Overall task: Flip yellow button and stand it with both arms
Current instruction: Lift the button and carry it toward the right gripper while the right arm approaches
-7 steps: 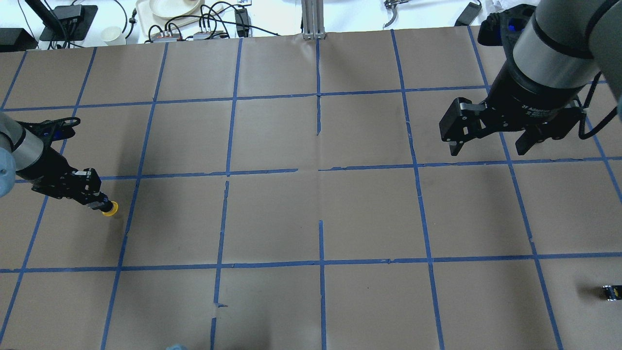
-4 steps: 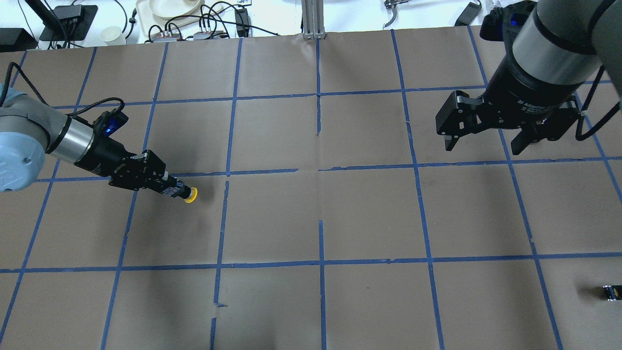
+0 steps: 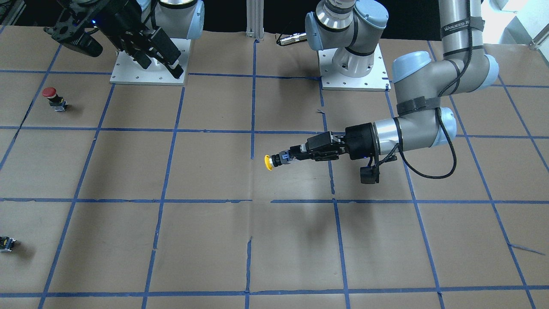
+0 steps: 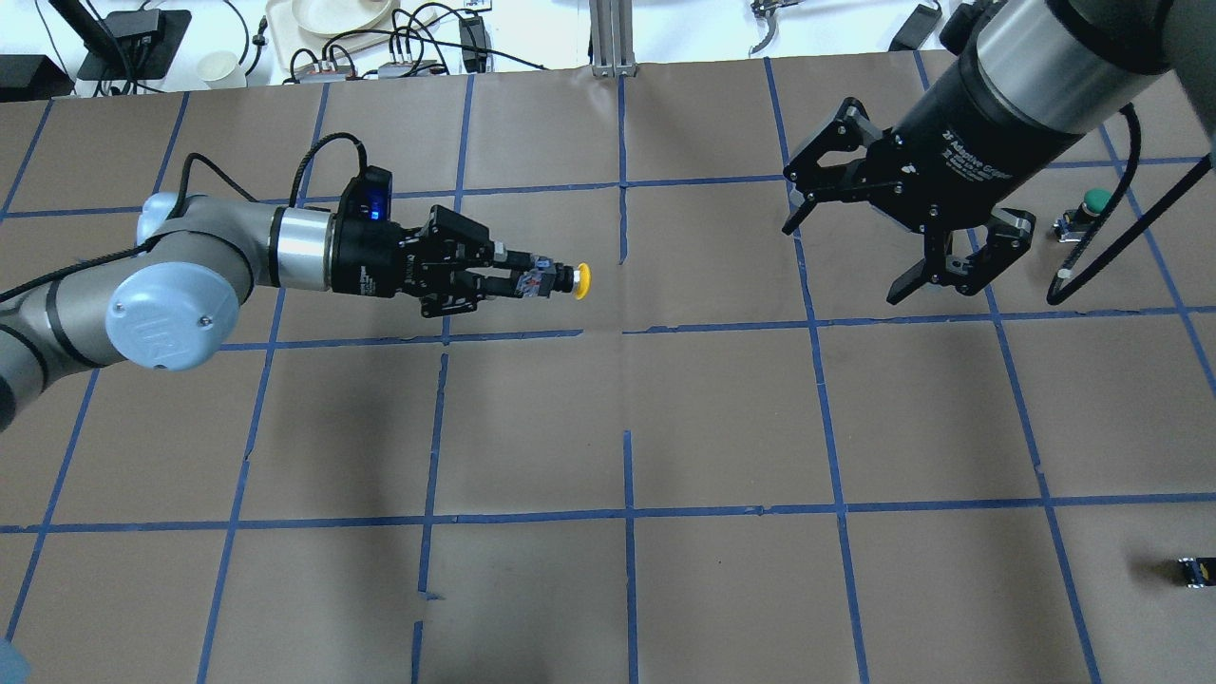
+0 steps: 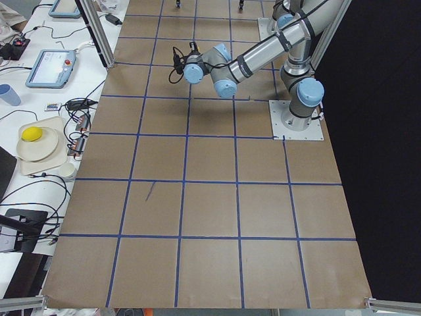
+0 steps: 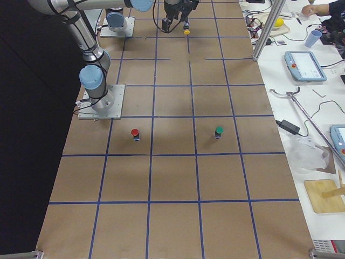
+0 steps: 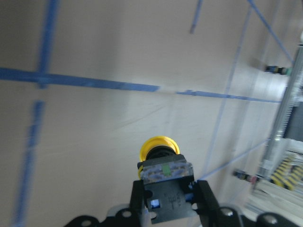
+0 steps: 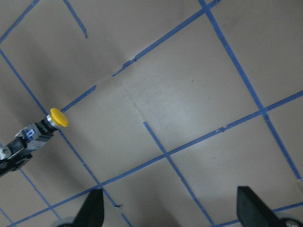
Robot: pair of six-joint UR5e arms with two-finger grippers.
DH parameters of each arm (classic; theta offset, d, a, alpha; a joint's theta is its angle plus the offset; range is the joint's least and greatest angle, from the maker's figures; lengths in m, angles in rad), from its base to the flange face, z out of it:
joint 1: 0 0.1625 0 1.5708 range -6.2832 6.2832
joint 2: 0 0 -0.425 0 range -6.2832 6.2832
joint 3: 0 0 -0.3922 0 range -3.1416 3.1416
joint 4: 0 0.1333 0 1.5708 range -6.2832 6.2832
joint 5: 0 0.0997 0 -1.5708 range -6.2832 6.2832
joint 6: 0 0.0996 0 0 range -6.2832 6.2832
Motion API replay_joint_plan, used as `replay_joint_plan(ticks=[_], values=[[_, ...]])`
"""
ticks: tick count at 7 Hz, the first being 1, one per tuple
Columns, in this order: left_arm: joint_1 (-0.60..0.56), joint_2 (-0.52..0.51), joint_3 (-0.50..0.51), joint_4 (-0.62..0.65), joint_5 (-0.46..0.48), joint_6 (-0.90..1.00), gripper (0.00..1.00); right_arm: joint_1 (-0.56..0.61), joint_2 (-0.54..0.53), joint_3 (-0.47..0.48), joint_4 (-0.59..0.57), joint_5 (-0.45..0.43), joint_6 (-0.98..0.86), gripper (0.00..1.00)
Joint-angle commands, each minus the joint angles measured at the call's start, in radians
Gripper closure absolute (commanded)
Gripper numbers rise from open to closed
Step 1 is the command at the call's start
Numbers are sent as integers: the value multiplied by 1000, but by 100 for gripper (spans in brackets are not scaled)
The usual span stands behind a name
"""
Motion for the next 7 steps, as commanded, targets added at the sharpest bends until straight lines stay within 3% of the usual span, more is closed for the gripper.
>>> replay_joint_plan(ticks=[1, 3, 5, 7], values=[[-133, 7, 9, 3, -300, -47, 98, -52, 5, 4, 1, 155, 120, 0], [-213, 11, 10, 6, -446, -47, 98, -116, 25, 2, 1, 278, 204, 0], [-277, 11, 14, 44, -523, -47, 99, -178, 24, -1, 9, 335, 211, 0], [-304, 1, 10, -18, -672, -63, 99, -190, 25, 0, 9, 373, 239, 0]])
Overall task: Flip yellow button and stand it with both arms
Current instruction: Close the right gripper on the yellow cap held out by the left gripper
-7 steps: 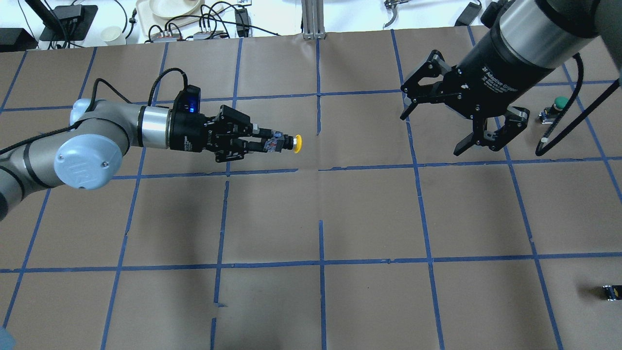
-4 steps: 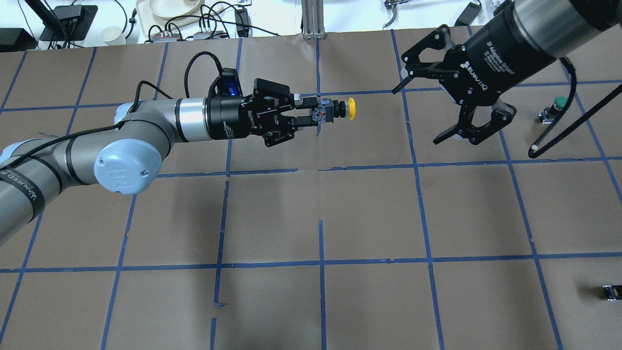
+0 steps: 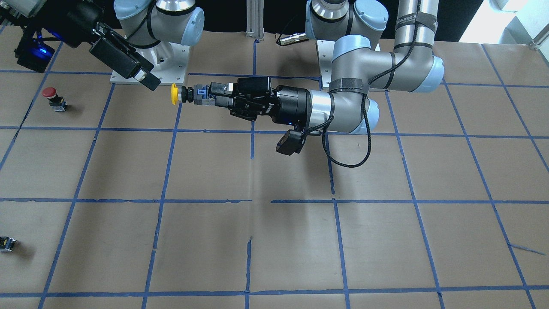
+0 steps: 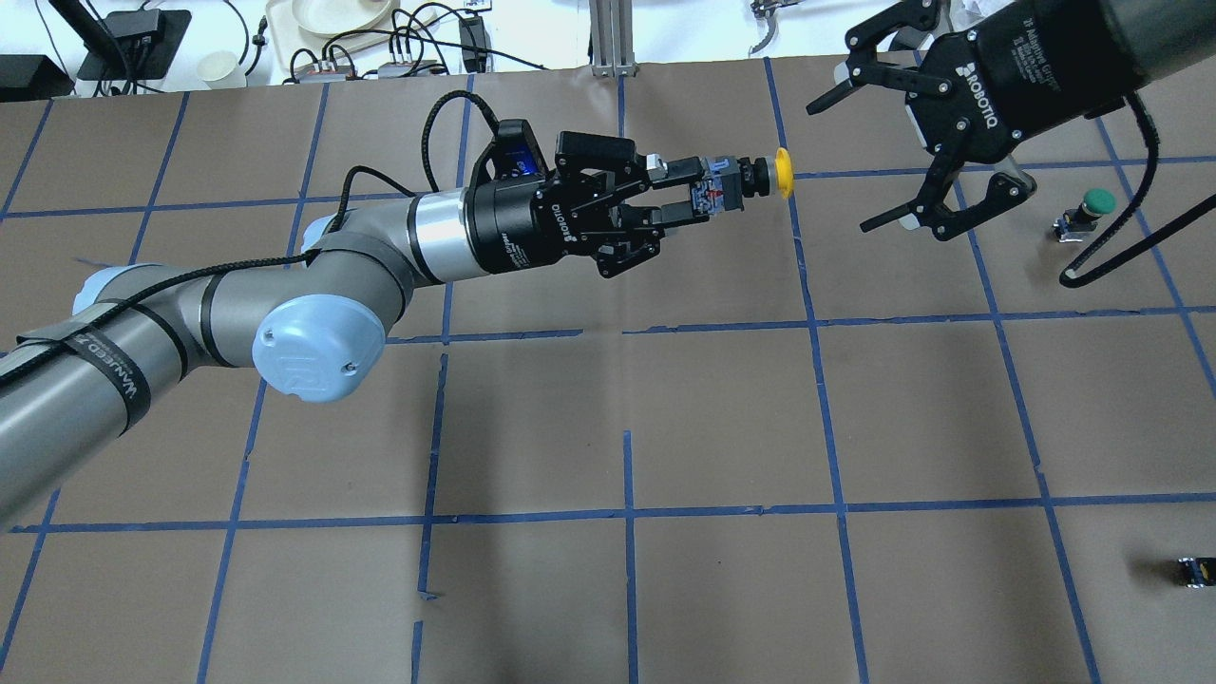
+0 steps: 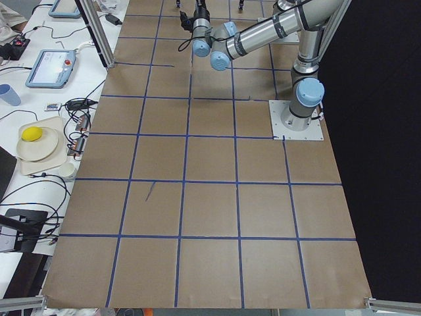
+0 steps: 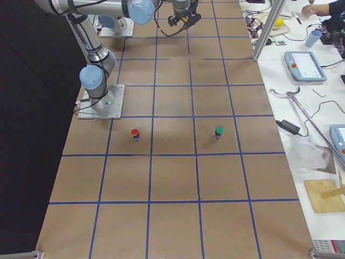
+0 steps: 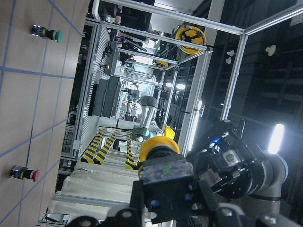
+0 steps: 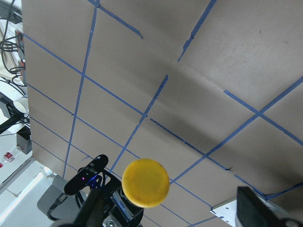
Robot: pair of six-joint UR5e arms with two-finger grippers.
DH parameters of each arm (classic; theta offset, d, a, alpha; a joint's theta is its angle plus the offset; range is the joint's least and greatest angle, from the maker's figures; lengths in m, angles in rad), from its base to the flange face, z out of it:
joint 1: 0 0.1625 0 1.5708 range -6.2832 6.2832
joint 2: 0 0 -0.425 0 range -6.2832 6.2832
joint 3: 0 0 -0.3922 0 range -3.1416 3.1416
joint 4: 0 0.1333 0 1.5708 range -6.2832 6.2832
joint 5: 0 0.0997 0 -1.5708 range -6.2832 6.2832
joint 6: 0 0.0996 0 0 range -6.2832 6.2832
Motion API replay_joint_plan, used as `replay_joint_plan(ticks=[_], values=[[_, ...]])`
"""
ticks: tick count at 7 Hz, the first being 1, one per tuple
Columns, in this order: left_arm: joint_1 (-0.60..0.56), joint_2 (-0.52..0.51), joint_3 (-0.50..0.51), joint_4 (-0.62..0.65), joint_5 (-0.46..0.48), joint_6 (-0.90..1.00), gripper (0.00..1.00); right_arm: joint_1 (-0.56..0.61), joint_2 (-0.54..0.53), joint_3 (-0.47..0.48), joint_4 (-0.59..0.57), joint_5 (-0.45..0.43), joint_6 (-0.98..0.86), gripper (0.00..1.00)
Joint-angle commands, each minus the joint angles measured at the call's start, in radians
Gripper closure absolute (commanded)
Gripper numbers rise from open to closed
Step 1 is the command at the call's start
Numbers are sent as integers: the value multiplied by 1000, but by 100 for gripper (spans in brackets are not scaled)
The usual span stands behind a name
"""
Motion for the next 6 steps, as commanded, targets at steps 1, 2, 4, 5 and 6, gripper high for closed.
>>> replay_joint_plan(ticks=[1, 2, 4, 5, 6], values=[[-20, -13, 3, -44, -103, -52, 99, -10, 1, 13, 1, 28, 50, 0], [-22, -10, 6, -44, -111, -76, 99, -7, 7, 22, 4, 29, 56, 0], [-23, -10, 6, -33, -108, -78, 98, -7, 33, 9, -2, 112, 94, 0], [-23, -10, 6, -33, -106, -78, 98, -7, 39, 6, -7, 144, 96, 0], [-23, -10, 6, -33, -106, -78, 98, -7, 40, 3, -13, 173, 128, 0]])
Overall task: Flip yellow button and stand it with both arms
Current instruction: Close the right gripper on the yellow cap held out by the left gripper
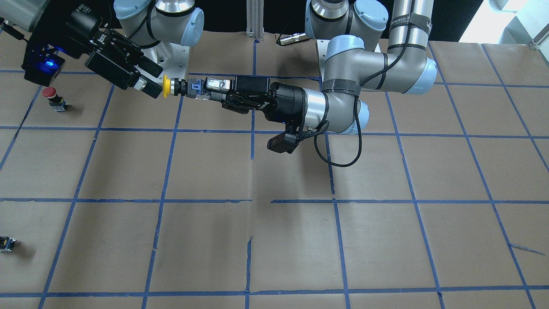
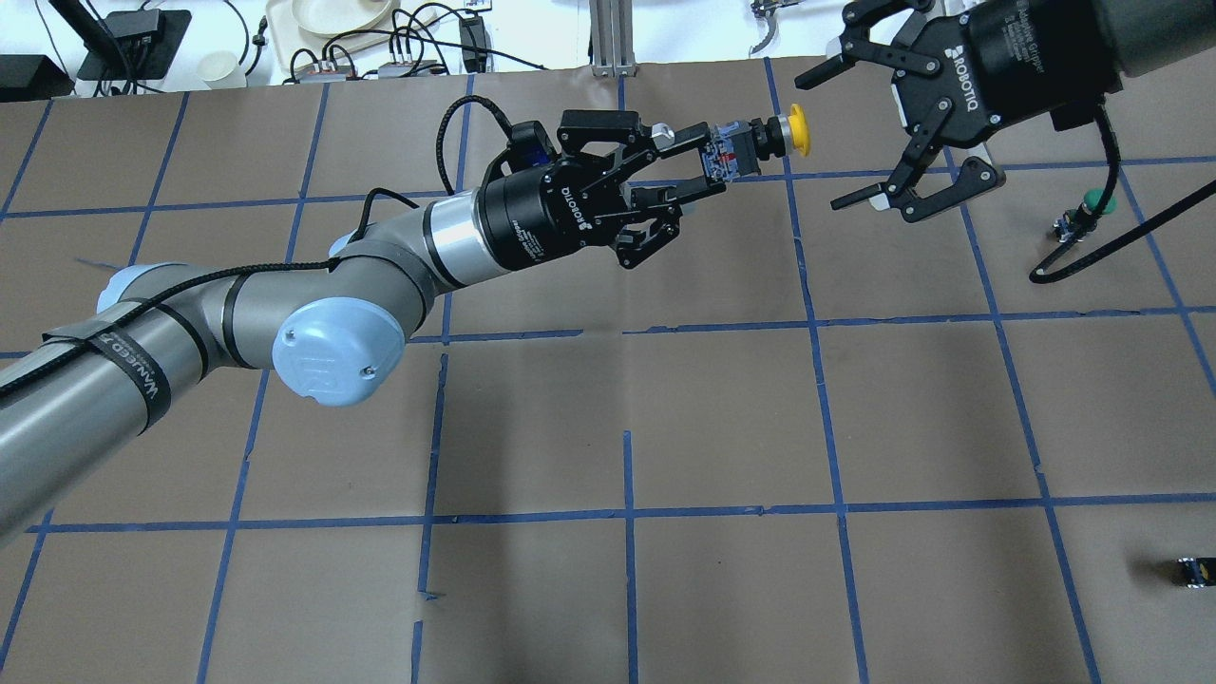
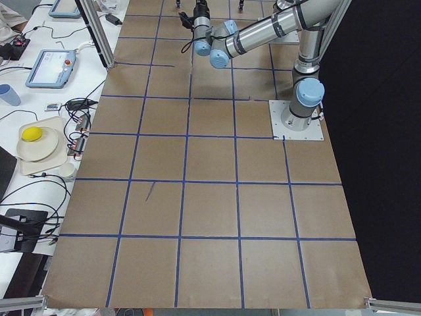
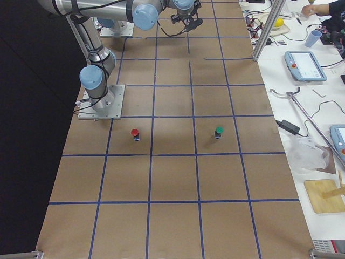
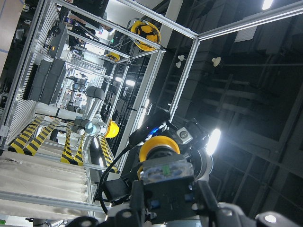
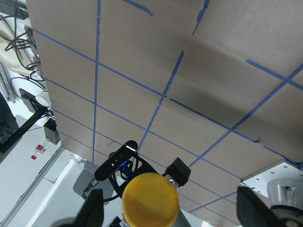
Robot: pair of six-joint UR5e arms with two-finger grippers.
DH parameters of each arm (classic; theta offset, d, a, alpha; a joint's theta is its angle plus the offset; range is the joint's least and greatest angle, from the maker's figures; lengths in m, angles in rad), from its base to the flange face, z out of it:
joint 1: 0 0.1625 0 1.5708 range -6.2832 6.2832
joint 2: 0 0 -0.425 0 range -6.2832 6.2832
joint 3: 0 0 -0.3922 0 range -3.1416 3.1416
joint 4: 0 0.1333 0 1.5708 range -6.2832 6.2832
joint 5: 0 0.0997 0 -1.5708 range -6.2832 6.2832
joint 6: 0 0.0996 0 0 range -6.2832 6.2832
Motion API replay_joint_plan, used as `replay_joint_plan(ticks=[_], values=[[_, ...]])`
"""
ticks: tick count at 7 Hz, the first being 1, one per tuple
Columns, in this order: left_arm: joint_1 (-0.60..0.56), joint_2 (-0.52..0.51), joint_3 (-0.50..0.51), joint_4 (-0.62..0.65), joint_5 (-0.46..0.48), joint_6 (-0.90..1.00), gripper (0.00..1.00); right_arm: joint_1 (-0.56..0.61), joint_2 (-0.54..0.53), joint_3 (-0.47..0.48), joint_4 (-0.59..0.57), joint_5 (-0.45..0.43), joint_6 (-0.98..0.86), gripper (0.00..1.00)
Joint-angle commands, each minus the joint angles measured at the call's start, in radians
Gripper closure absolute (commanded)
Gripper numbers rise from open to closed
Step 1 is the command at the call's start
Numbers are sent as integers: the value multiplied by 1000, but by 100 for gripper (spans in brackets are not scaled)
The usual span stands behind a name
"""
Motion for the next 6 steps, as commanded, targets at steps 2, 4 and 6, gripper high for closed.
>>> replay_joint_plan(ticks=[2, 4, 6], values=[[0, 1, -1, 1, 1, -2, 98, 8, 54, -3, -60, 45, 41, 2], [0, 4, -1, 1, 2, 0, 98, 8, 53, -2, -52, 43, 42, 8], [0, 4, -1, 1, 5, 0, 98, 9, 50, -2, -46, 49, 82, 11]])
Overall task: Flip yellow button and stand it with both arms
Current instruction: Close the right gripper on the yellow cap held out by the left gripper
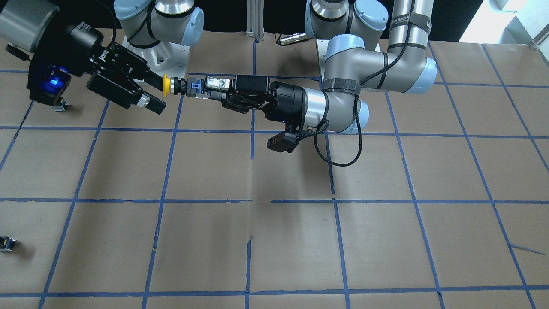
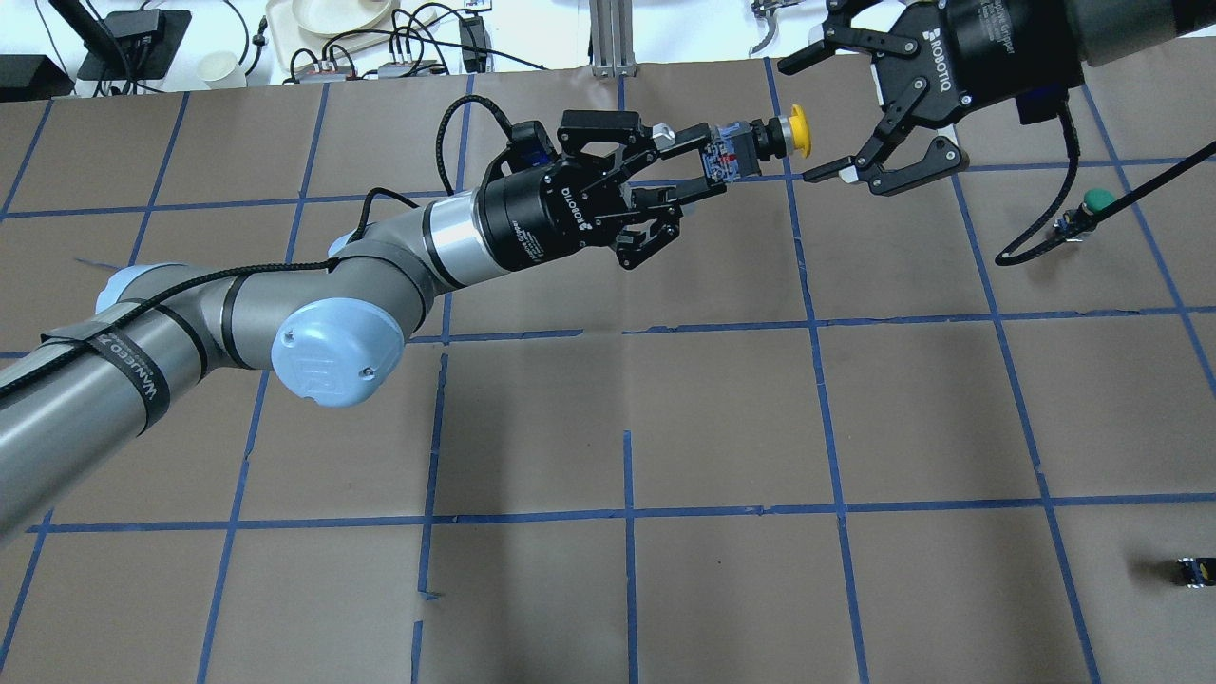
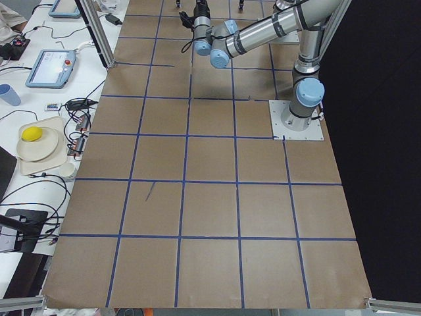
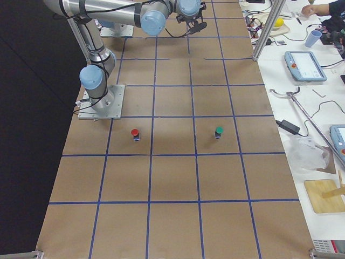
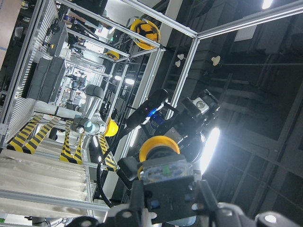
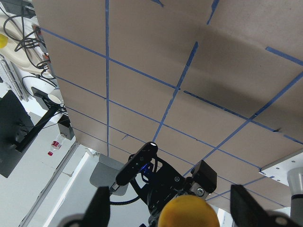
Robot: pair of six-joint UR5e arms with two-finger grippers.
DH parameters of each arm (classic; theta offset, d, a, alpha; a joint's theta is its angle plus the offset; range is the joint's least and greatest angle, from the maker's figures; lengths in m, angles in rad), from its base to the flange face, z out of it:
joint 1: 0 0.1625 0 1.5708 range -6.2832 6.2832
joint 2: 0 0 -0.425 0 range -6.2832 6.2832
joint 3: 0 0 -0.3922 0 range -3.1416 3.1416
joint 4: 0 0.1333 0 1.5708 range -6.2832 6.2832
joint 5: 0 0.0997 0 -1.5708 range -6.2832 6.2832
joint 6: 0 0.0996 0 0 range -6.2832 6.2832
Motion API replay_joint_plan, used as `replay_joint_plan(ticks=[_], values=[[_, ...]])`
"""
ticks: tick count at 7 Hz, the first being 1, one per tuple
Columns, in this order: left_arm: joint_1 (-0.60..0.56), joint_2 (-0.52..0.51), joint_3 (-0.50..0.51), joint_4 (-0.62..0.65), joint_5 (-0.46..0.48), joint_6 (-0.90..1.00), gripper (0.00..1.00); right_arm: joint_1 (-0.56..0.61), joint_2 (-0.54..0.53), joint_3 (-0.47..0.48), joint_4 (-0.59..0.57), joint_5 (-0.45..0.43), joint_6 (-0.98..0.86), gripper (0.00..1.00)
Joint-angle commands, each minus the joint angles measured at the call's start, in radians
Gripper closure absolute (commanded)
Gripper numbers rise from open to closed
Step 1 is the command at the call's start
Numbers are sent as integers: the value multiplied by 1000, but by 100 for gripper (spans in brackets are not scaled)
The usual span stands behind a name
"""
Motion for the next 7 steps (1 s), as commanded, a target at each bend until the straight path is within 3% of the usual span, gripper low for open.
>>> replay_joint_plan(ticks=[1, 2, 4, 6, 7], values=[[0, 1, 0, 0, 2, 1, 98, 1, -1, 0, 4, 3, 15, 11], [0, -1, -2, -4, 9, 1, 98, 5, -2, 2, 4, 3, 15, 19], [0, 1, -2, -9, 9, 1, 98, 4, 2, 5, 6, 47, 15, 53], [0, 5, -2, -11, 9, -1, 98, 2, 2, 3, 4, 46, 15, 61], [0, 4, 0, -9, 9, -1, 89, 1, 2, 3, 6, 46, 15, 61]])
